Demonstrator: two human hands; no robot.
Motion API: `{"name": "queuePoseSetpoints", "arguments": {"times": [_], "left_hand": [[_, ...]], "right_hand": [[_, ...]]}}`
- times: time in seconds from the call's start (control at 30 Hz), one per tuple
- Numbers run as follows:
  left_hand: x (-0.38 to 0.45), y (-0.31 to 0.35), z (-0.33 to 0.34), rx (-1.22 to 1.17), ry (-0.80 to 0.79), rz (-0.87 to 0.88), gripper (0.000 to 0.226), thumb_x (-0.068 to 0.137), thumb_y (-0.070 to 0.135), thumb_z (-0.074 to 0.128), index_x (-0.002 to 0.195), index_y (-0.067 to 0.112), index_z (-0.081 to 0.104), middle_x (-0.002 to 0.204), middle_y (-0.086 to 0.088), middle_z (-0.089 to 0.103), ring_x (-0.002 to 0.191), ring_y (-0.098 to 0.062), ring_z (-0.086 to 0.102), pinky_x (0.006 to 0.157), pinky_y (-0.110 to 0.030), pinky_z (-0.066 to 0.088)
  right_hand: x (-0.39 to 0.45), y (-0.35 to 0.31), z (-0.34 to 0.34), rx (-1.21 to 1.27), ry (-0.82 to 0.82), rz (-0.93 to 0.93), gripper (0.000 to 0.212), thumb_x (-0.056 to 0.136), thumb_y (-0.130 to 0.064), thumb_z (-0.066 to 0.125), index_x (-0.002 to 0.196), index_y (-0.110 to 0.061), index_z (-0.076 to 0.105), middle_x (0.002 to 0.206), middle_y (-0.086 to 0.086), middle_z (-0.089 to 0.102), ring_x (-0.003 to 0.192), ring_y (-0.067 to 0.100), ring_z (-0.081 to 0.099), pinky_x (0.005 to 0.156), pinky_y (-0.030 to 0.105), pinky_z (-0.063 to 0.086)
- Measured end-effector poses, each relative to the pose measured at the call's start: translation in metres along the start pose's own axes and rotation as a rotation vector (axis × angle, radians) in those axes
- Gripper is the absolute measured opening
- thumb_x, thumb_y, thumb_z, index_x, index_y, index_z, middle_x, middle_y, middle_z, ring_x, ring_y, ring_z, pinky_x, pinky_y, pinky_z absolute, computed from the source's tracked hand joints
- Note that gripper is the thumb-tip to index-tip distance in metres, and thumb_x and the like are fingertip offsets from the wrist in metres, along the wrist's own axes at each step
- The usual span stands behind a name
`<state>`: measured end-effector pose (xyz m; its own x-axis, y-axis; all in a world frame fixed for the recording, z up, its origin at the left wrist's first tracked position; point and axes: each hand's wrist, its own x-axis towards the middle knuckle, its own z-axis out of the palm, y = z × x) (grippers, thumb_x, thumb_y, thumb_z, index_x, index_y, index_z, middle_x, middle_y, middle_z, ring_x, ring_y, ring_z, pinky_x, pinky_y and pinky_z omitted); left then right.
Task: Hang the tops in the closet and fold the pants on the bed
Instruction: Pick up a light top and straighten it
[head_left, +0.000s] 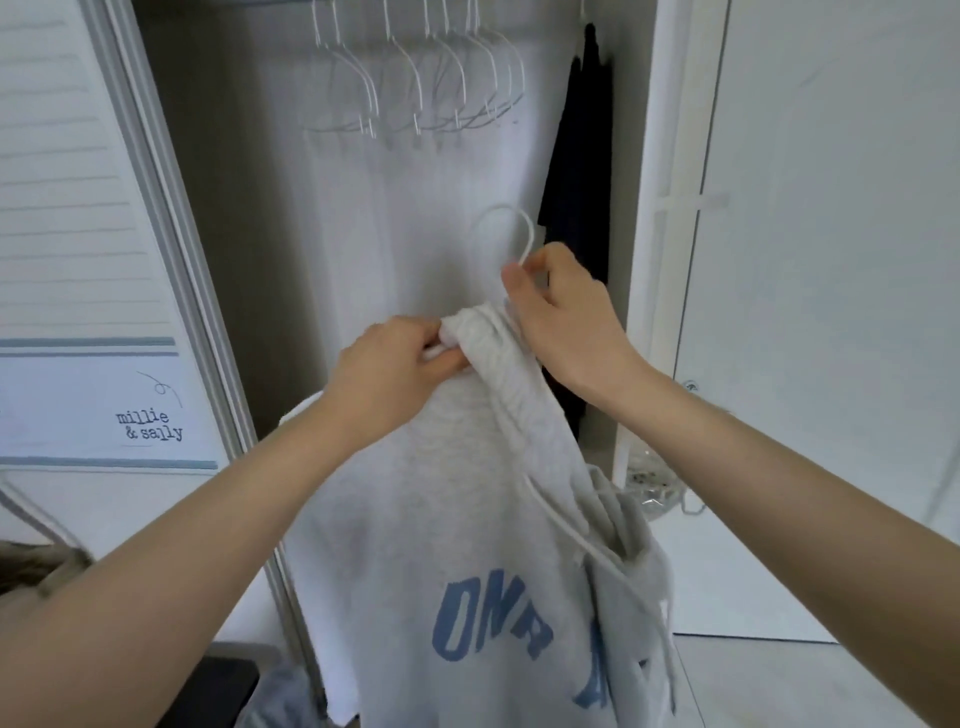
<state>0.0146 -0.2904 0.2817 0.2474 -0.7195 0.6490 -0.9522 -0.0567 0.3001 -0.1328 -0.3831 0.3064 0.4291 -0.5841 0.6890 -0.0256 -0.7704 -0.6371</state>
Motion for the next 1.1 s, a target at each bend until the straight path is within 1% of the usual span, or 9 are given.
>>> {"name": "queuePoseSetpoints", "arguments": {"times": [0.07, 0.2, 0.33, 0.47, 0.67, 0.8, 0.9, 1.0, 1.1], "left_hand": [[0.001, -0.017, -0.003, -0.075, 0.046, -0.085, 0.045, 0.088, 0.046, 0.061, 0.054, 0.021, 0.045, 0.050, 0.007, 0.043, 0.049, -0.011, 0.037, 0.054, -0.032, 0.030], [-0.005, -0.042, -0.010, -0.201, 0.124, -0.176, 0.046, 0.090, 0.042, 0.062, 0.062, 0.005, 0.058, 0.051, -0.002, 0.048, 0.048, -0.011, 0.036, 0.054, -0.032, 0.031], [-0.007, -0.050, -0.018, -0.417, 0.256, -0.257, 0.049, 0.092, 0.032, 0.064, 0.057, 0.004, 0.044, 0.050, 0.000, 0.034, 0.043, -0.006, 0.026, 0.044, -0.022, 0.024], [-0.009, -0.049, -0.026, -0.514, 0.271, -0.236, 0.045, 0.093, 0.032, 0.063, 0.059, 0.009, 0.045, 0.049, 0.004, 0.032, 0.042, -0.004, 0.026, 0.038, -0.016, 0.021], [-0.021, -0.060, -0.048, -0.588, 0.290, -0.311, 0.051, 0.089, 0.035, 0.063, 0.061, 0.001, 0.037, 0.060, -0.006, 0.031, 0.056, -0.022, 0.024, 0.050, -0.031, 0.019], [-0.027, -0.074, -0.069, -0.695, 0.394, -0.403, 0.042, 0.074, 0.040, 0.063, 0.048, 0.020, 0.037, 0.048, 0.003, 0.032, 0.046, -0.013, 0.027, 0.048, -0.021, 0.022], [-0.037, -0.093, -0.079, -0.638, 0.409, -0.401, 0.046, 0.086, 0.029, 0.062, 0.045, 0.019, 0.046, 0.041, 0.012, 0.036, 0.038, -0.003, 0.029, 0.040, -0.011, 0.024], [-0.055, -0.124, -0.087, -0.469, 0.385, -0.416, 0.035, 0.077, 0.036, 0.064, 0.064, 0.004, 0.056, 0.056, -0.003, 0.047, 0.053, -0.012, 0.039, 0.048, -0.020, 0.030], [-0.071, -0.151, -0.093, -0.333, 0.346, -0.435, 0.030, 0.080, 0.031, 0.070, 0.077, 0.003, 0.064, 0.067, -0.009, 0.057, 0.063, -0.016, 0.046, 0.057, -0.028, 0.037]], "right_hand": [[-0.002, 0.004, -0.007, -0.090, -0.007, -0.056, 0.011, 0.095, -0.022, 0.049, 0.106, -0.020, 0.046, 0.074, -0.002, 0.065, 0.060, 0.001, 0.059, 0.052, 0.011, 0.045], [-0.033, 0.031, -0.006, 0.014, 0.006, -0.135, 0.013, 0.092, -0.010, 0.048, 0.098, -0.021, 0.051, 0.081, -0.001, 0.065, 0.067, 0.012, 0.062, 0.061, 0.022, 0.050], [-0.076, 0.076, 0.027, -0.099, -0.230, 0.058, 0.017, 0.091, -0.010, 0.054, 0.103, -0.022, 0.052, 0.096, -0.002, 0.067, 0.086, 0.011, 0.066, 0.076, 0.025, 0.053], [-0.077, 0.091, 0.045, 0.064, -0.562, 0.301, 0.054, 0.084, -0.018, 0.068, 0.131, -0.024, 0.043, 0.120, -0.008, 0.055, 0.102, 0.010, 0.059, 0.087, 0.021, 0.051], [-0.065, 0.086, 0.050, -0.155, -0.811, -0.107, 0.024, 0.086, -0.028, 0.067, 0.101, -0.009, 0.070, 0.105, -0.011, 0.057, 0.104, -0.017, 0.035, 0.094, 0.016, 0.028], [-0.081, 0.092, 0.051, 0.084, -1.159, 0.143, 0.037, 0.084, -0.035, 0.068, 0.118, -0.020, 0.062, 0.120, -0.007, 0.063, 0.111, 0.009, 0.058, 0.099, 0.033, 0.048], [-0.080, 0.109, 0.053, -0.241, -1.105, 0.021, 0.037, 0.086, -0.051, 0.061, 0.113, -0.025, 0.058, 0.114, -0.008, 0.062, 0.106, 0.009, 0.057, 0.101, 0.033, 0.038], [-0.055, 0.117, 0.038, -0.604, -0.915, -0.205, 0.028, 0.089, -0.051, 0.051, 0.098, -0.024, 0.055, 0.101, -0.008, 0.058, 0.101, 0.008, 0.049, 0.099, 0.035, 0.020], [-0.034, 0.126, 0.014, -0.791, -0.844, -0.319, 0.027, 0.088, -0.050, 0.050, 0.099, -0.027, 0.060, 0.106, -0.012, 0.058, 0.121, -0.003, 0.030, 0.109, 0.043, 0.004]]}}
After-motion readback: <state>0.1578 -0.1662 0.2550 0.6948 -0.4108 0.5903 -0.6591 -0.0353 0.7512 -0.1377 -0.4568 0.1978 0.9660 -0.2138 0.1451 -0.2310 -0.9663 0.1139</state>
